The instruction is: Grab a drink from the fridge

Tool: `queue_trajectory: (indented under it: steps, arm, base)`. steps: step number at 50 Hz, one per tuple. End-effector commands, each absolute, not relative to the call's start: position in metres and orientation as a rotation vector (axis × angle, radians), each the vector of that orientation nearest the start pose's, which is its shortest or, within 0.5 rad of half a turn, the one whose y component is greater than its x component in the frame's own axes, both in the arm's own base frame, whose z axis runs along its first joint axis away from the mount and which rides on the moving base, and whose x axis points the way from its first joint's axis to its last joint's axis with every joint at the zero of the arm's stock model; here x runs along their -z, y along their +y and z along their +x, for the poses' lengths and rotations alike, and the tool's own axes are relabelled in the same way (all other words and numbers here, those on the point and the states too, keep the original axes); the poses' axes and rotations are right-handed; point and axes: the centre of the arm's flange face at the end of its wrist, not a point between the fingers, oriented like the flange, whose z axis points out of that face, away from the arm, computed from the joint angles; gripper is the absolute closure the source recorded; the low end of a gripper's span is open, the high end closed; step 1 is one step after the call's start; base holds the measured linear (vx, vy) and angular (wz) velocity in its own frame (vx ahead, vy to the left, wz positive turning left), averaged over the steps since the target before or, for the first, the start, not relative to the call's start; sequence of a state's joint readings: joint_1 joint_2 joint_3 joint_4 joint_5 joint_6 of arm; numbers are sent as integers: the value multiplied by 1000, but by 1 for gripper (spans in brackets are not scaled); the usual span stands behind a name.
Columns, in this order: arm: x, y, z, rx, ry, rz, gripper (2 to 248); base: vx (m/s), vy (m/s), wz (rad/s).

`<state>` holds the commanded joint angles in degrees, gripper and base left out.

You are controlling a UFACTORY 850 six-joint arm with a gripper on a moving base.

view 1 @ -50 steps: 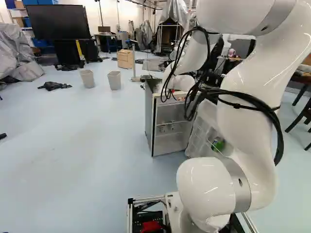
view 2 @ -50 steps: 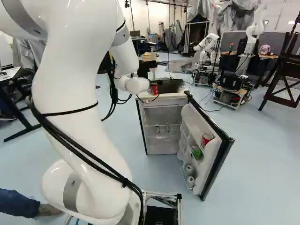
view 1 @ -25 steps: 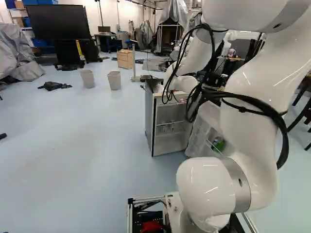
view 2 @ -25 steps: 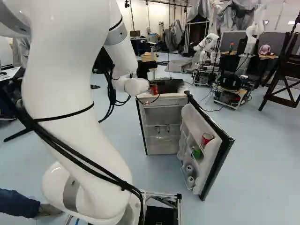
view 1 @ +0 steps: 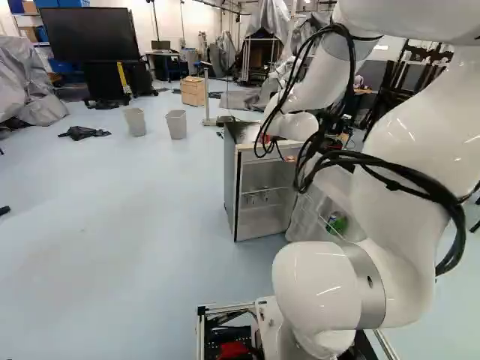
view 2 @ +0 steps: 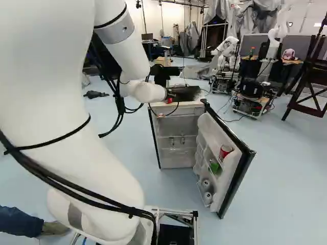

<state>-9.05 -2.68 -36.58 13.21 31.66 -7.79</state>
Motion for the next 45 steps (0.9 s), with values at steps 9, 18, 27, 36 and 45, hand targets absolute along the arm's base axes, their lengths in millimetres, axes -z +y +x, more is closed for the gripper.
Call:
queue_trajectory:
  steps: [9, 18, 27, 36, 45]
  arm:
    - [-451, -98, 440, 1705, 597, -2753, 3]
    - [-456, -111, 428, 1658, 762, -2734, 3]
    - [-461, -123, 417, 1598, 883, -2719, 3]
    - [-466, -135, 408, 1535, 992, -2697, 3]
    - [-472, -146, 399, 1479, 1093, -2666, 3]
  base:
    - [0, 0, 0]
    - [0, 0, 0]
    - [0, 0, 0]
    - [0, 0, 0]
    - [0, 0, 0]
